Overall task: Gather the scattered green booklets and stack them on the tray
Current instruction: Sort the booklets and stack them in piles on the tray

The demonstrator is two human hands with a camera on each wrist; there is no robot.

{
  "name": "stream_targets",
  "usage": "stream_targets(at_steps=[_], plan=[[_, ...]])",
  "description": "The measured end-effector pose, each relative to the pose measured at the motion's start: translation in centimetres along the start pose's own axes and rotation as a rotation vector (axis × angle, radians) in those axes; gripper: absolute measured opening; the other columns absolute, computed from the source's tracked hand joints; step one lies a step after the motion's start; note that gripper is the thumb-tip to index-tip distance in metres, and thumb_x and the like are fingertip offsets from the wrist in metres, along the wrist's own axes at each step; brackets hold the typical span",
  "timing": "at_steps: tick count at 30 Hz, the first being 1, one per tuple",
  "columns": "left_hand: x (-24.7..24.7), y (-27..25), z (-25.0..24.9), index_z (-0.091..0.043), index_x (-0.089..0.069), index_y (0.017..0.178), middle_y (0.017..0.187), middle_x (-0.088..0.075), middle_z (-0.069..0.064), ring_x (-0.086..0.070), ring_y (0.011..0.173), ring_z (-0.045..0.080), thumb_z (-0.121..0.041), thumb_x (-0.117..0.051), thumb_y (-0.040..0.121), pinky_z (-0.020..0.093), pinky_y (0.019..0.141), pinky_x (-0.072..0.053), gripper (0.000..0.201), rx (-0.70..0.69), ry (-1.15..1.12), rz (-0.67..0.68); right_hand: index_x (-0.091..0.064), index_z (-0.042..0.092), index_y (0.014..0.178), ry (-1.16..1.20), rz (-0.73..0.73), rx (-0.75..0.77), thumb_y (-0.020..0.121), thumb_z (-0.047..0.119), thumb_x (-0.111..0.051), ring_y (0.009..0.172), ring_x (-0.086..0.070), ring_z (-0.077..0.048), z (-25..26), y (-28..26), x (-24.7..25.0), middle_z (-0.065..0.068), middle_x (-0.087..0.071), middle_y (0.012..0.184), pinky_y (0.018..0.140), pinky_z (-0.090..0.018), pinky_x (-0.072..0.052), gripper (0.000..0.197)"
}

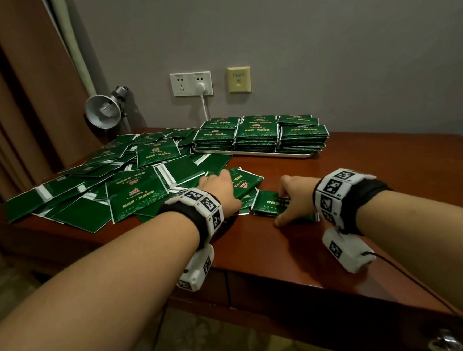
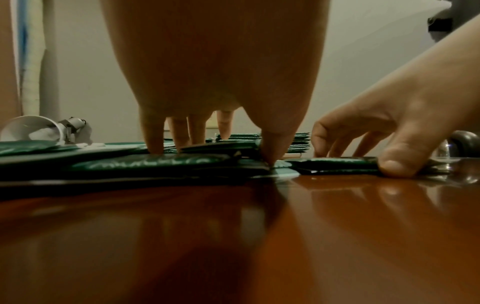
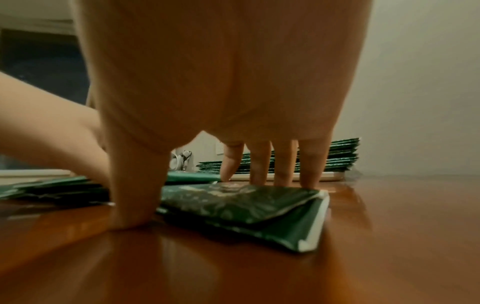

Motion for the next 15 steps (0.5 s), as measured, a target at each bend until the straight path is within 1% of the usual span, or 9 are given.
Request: stream_targets(at_steps=[1,3,5,6,8,10,11,12,15], plan=[[0.0,0.0,0.0,-0.016,-0.039,0.121,0.118,-0.052,0.010,-0.046,0.111,0.030,-0.043,-0.064,0.081,0.045,0.090,-0.047,0.055,-0.001,0.008,0.002,-0.044,0.019,0.118,-0.002,-0.012,-0.006,0.063,0.063,-0.078,0.099,-0.056,-0.020,0.1,0.1,0.0,0.000,-0.055,0.113,0.081,-0.034,-0.050,0.078],[0.3,-0.2,-0.2,-0.019,-0.037,0.126,0.117,-0.051,0.008,-0.050,0.109,0.030,-0.061,-0.060,0.077,0.046,0.090,-0.048,0.068,-0.006,0.040,-0.006,-0.042,0.016,0.121,0.020,-0.038,-0.020,0.063,0.059,-0.080,0.097,-0.057,-0.022,0.1,0.3,0.3,-0.002,-0.056,0.112,0.077,-0.034,-0.049,0.081],[1.0,-0.5,-0.5,-0.018,-0.037,0.127,0.110,-0.056,0.007,-0.058,0.098,0.027,-0.078,-0.044,0.077,0.042,0.082,-0.052,0.078,-0.008,-0.003,-0.046,-0.040,0.014,0.121,0.049,-0.032,-0.050,0.066,0.055,-0.079,0.092,-0.055,-0.022,-0.1,0.2,0.4,-0.004,-0.054,0.108,0.070,-0.032,-0.046,0.080],[1.4,-0.6,-0.6,-0.016,-0.038,0.127,0.105,-0.060,0.006,-0.060,0.091,0.025,-0.078,-0.037,0.081,0.039,0.077,-0.053,0.077,-0.007,-0.047,-0.076,-0.040,0.013,0.121,0.057,-0.030,-0.066,0.067,0.053,-0.079,0.090,-0.054,-0.022,-0.3,0.1,0.3,-0.005,-0.053,0.108,0.069,-0.032,-0.045,0.078],[1.8,-0.6,-0.8,-0.012,-0.042,0.123,0.098,-0.066,0.006,-0.063,0.084,0.023,-0.059,-0.035,0.092,0.037,0.073,-0.054,0.056,-0.017,-0.170,-0.104,-0.040,0.012,0.120,0.050,-0.041,-0.089,0.070,0.050,-0.077,0.090,-0.054,-0.024,-0.7,0.0,0.4,-0.007,-0.053,0.111,0.070,-0.034,-0.047,0.073],[1.4,-0.6,-1.0,-0.016,-0.047,0.117,0.086,-0.071,0.004,-0.066,0.077,0.021,-0.027,-0.045,0.091,0.038,0.069,-0.057,0.028,-0.032,-0.307,-0.043,-0.041,0.012,0.122,0.039,-0.036,-0.104,0.072,0.047,-0.075,0.092,-0.056,-0.025,-1.1,-0.1,0.3,-0.008,-0.054,0.112,0.072,-0.034,-0.049,0.070],[1.0,-0.6,-1.3,-0.018,-0.048,0.116,0.085,-0.071,0.002,-0.067,0.076,0.020,-0.014,-0.049,0.087,0.039,0.069,-0.058,0.030,-0.053,-0.322,0.000,-0.041,0.012,0.122,0.037,-0.030,-0.109,0.071,0.048,-0.074,0.092,-0.056,-0.025,-1.2,-0.1,0.2,-0.008,-0.054,0.111,0.072,-0.034,-0.049,0.071],[0.8,-0.7,-1.7,-0.020,-0.050,0.116,0.090,-0.068,0.002,-0.066,0.078,0.020,-0.007,-0.051,0.082,0.040,0.071,-0.059,0.036,-0.086,-0.312,0.022,-0.041,0.012,0.122,0.034,-0.031,-0.108,0.070,0.052,-0.075,0.092,-0.055,-0.024,-1.3,-0.2,0.2,-0.007,-0.054,0.111,0.072,-0.034,-0.048,0.074],[1.1,-0.9,-2.2,-0.023,-0.053,0.111,0.115,-0.047,0.004,-0.056,0.092,0.021,-0.002,-0.055,0.076,0.040,0.078,-0.056,0.041,-0.139,-0.190,-0.021,-0.040,0.013,0.121,0.006,-0.051,-0.107,0.063,0.065,-0.076,0.092,-0.053,-0.023,-1.2,-0.3,0.4,-0.006,-0.053,0.111,0.077,-0.035,-0.049,0.085]])
Point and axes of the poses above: each hand's wrist, its own y-axis towards the middle knuckle, its own x-axis out of the back of the hand, z = x × y, the point moved 8 cm from there along y, towards the middle knuckle
